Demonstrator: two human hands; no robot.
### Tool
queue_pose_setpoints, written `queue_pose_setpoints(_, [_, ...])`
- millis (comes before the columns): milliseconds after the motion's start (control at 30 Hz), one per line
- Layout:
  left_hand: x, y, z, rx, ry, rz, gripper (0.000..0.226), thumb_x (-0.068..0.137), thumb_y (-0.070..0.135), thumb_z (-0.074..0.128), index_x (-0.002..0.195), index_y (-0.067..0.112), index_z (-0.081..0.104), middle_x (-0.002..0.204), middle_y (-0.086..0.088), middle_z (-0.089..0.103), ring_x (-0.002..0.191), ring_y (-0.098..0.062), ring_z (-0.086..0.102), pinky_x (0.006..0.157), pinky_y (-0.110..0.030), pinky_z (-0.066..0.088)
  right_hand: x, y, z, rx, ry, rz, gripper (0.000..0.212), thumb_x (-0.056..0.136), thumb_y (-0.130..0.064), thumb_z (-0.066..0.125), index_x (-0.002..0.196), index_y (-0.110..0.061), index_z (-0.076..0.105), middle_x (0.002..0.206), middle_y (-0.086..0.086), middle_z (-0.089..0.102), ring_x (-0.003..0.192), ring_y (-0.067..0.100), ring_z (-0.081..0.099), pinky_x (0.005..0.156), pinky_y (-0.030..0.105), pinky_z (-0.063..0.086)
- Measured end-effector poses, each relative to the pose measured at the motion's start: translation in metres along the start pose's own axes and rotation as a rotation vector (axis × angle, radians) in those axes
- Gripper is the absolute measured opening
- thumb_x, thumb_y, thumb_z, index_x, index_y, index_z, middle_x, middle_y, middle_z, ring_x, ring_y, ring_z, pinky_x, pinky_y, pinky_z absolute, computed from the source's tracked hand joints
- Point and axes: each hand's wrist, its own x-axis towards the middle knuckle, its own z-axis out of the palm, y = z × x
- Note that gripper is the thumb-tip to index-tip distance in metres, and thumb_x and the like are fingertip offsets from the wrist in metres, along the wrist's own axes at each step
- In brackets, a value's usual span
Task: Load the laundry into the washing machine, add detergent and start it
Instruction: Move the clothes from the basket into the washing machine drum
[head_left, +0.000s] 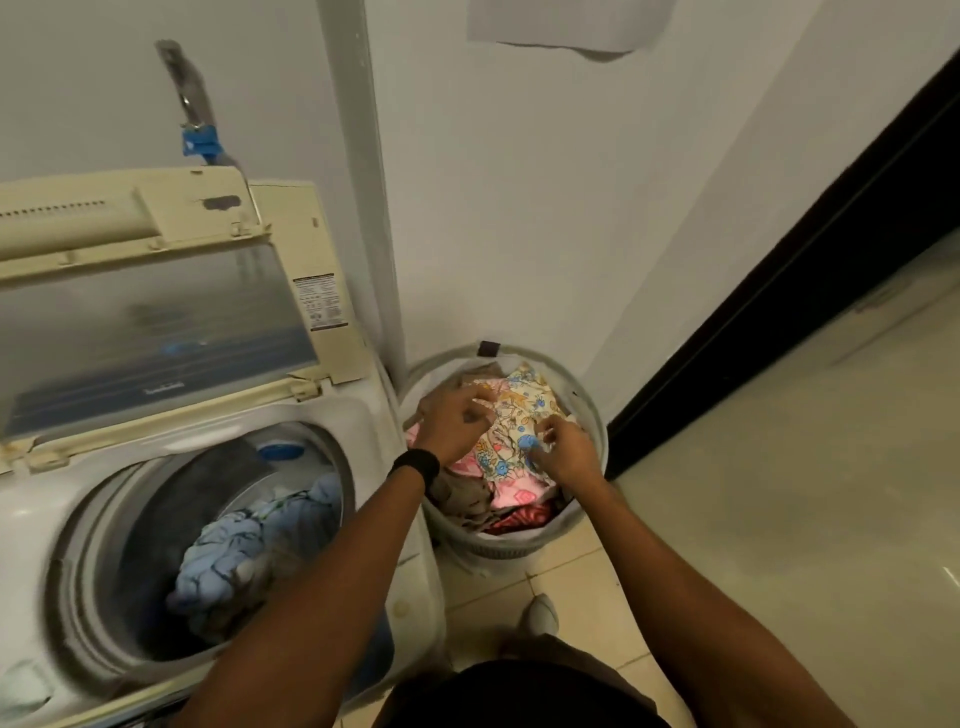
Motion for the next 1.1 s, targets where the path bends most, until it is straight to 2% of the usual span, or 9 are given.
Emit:
queue_pose_setpoints(67, [0.004, 0.001, 0.010, 0.020, -0.010, -0.015, 0.025, 0.093, 0.008, 0.070, 0.110, 0.027, 0.070, 0.106, -0.003, 0.076, 0.100, -0.020, 0.073, 0.091, -0.052, 0.059, 0.002, 0.020, 0.006, -0.113, -0.083, 0.054, 0.046, 0.085, -0.030, 0.080, 0.123, -0.016, 0.059, 0.117, 0.006, 0.067, 0.106, 0.026, 0.064, 0.085, 0.035, 0.051])
queue_pose_setpoints(267, [0.014, 0.005, 0.026, 0.074, -0.057, -0.066, 0.027, 0.094, 0.009, 0.068, 0.108, 0.033, 0.068, 0.099, -0.002, 0.076, 0.099, -0.022, 0.072, 0.093, -0.051, 0.058, 0.011, 0.030, 0.010, -0.193, -0.064, 0.009, 0.003, 0.093, -0.017, 0.061, 0.095, -0.018, 0.060, 0.098, 0.003, 0.068, 0.093, 0.023, 0.063, 0.073, 0.034, 0.048])
queue_pose_setpoints(400, [0.020, 0.006, 0.032, 0.100, -0.087, -0.063, 0.022, 0.091, 0.022, 0.071, 0.112, 0.029, 0.067, 0.101, 0.002, 0.073, 0.097, -0.018, 0.070, 0.090, -0.047, 0.059, 0.017, 0.006, -0.016, 0.229, 0.033, -0.065, 0.022, 0.094, -0.018, 0.064, 0.075, -0.018, 0.053, 0.067, -0.004, 0.054, 0.064, 0.015, 0.052, 0.061, 0.032, 0.042])
queue_pose_setpoints(533, [0.020, 0.032, 0.035, -0.049, -0.005, -0.091, 0.034, 0.098, 0.053, 0.062, 0.118, 0.025, 0.065, 0.111, 0.003, 0.072, 0.103, -0.016, 0.068, 0.093, -0.041, 0.058, 0.013, -0.031, -0.053, 0.779, 0.025, -0.062, 0.014, 0.101, -0.015, 0.062, 0.089, -0.013, 0.069, 0.070, -0.004, 0.068, 0.065, 0.012, 0.062, 0.065, 0.030, 0.052])
queue_pose_setpoints(633, [0.020, 0.063, 0.025, -0.171, 0.113, 0.046, 0.036, 0.100, 0.046, 0.061, 0.124, 0.020, 0.067, 0.111, 0.009, 0.072, 0.105, -0.009, 0.067, 0.091, -0.023, 0.055, 0.009, -0.059, -0.071, 0.993, 0.004, -0.118, 0.010, 0.100, -0.010, 0.063, 0.101, -0.006, 0.072, 0.084, 0.005, 0.074, 0.079, 0.016, 0.069, 0.076, 0.030, 0.057])
queue_pose_setpoints(800, [0.022, 0.105, -0.005, -0.175, 0.100, 0.306, 0.028, 0.104, 0.025, 0.060, 0.129, 0.013, 0.068, 0.120, 0.004, 0.072, 0.112, -0.007, 0.068, 0.095, -0.023, 0.054, -0.004, -0.096, -0.093, 1.210, 0.079, -0.213, 0.017, 0.097, -0.003, 0.064, 0.110, 0.007, 0.069, 0.095, 0.015, 0.074, 0.087, 0.021, 0.071, 0.086, 0.033, 0.059])
queue_pose_setpoints(933, [0.026, 0.113, -0.031, -0.161, 0.159, 0.362, 0.024, 0.106, 0.014, 0.054, 0.122, 0.009, 0.071, 0.117, 0.001, 0.074, 0.107, -0.004, 0.068, 0.094, -0.024, 0.052, -0.013, -0.110, -0.104, 0.908, 0.361, -0.385, 0.014, 0.092, -0.002, 0.065, 0.103, -0.005, 0.073, 0.097, 0.004, 0.074, 0.086, 0.010, 0.067, 0.079, 0.028, 0.054])
queue_pose_setpoints(1000, [0.026, 0.117, -0.044, -0.061, 0.112, 0.411, 0.022, 0.105, 0.013, 0.058, 0.120, 0.008, 0.072, 0.114, 0.003, 0.073, 0.104, 0.006, 0.066, 0.095, -0.022, 0.052, -0.017, -0.111, -0.107, 0.671, 0.461, -0.512, 0.035, 0.084, -0.009, 0.071, 0.115, -0.025, 0.065, 0.117, -0.008, 0.066, 0.103, 0.012, 0.060, 0.080, 0.029, 0.051])
queue_pose_setpoints(1100, [0.021, 0.122, -0.057, 0.014, -0.002, 0.484, 0.020, 0.100, 0.015, 0.066, 0.117, 0.009, 0.075, 0.111, 0.002, 0.076, 0.105, -0.002, 0.069, 0.093, -0.019, 0.053, -0.017, -0.113, -0.112, 0.339, 0.321, -0.669, 0.059, 0.085, -0.022, 0.073, 0.137, -0.039, 0.052, 0.136, -0.019, 0.056, 0.124, 0.011, 0.052, 0.101, 0.029, 0.045])
